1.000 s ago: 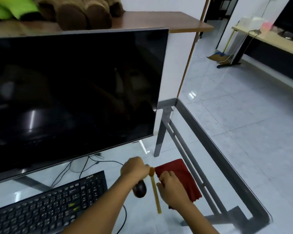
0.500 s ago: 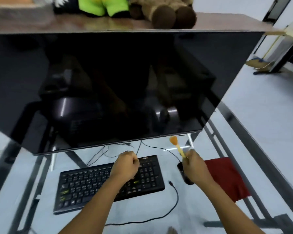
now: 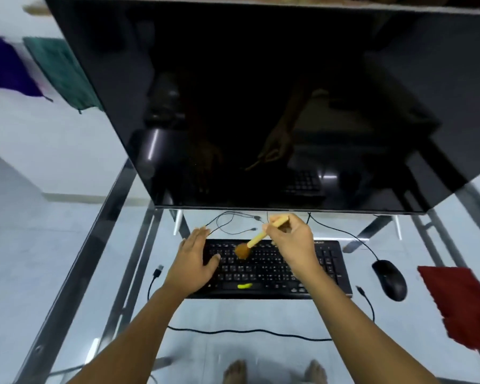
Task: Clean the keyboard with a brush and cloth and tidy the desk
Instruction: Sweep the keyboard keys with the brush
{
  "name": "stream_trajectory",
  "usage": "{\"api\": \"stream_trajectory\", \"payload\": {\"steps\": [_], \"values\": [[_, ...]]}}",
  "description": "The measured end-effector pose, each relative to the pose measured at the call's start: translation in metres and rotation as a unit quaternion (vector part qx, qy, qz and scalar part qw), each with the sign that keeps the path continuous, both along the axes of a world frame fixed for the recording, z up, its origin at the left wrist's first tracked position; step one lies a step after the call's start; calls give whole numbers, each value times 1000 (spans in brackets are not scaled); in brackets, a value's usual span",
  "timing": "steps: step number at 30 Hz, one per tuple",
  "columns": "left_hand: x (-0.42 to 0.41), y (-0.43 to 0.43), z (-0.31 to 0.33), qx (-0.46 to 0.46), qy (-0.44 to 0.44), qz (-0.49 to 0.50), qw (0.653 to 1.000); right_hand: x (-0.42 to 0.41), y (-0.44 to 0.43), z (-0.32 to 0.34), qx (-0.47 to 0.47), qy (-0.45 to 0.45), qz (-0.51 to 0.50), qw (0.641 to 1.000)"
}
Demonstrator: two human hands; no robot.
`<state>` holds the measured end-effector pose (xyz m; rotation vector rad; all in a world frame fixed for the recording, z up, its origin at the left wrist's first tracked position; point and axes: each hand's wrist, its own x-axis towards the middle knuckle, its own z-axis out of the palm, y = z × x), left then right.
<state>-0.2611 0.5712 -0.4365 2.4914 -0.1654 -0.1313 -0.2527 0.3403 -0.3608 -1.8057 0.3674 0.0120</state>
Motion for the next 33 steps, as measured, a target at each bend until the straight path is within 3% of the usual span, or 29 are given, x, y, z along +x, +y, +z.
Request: {"api": "stream_trajectory", "payload": {"steps": [3, 6, 9, 12, 14, 16, 18, 20, 22, 24, 26, 28, 30, 31, 33], "values": [[-8, 13, -9, -4, 11, 17, 1000, -2, 24, 2, -10, -22, 25, 999], [-14, 21, -15, -40, 29, 60, 997, -15, 49, -1, -15, 14, 142, 990], [-15, 26, -23, -62, 30, 63, 996, -27, 57, -15, -88, 47, 248, 964], [-15, 29, -28, -89, 35, 72, 993, -28, 53, -15, -160, -73, 140, 974], [-17, 29, -31, -98, 29, 80, 992, -32, 53, -12, -110, -96, 98, 984], [-17, 28, -32, -104, 14, 88, 991, -44, 63, -15, -57, -10, 185, 981], [-17, 26, -33, -120, 1, 95, 988, -53, 67, -26, -105, 30, 280, 954], [-15, 26, -32, -141, -2, 104, 985, -50, 64, -30, -166, -40, 211, 962], [-16, 26, -33, -170, 0, 109, 979, -50, 63, -29, -125, -109, 103, 981], [-18, 28, -38, -179, -8, 107, 978, -53, 69, -28, -42, -61, 133, 988], [-20, 31, -42, -179, -17, 100, 979, -54, 75, -32, -34, 20, 230, 972], [-21, 33, -46, -195, -17, 100, 976, -43, 69, -33, -52, 22, 207, 977], [-21, 32, -47, -206, -17, 103, 973, -31, 61, -25, -35, -23, 117, 992], [-22, 32, -48, -203, -18, 104, 973, -31, 60, -22, -8, -22, 115, 993], [-22, 32, -49, -191, -25, 104, 976, -39, 68, -18, 6, 29, 209, 978]]}}
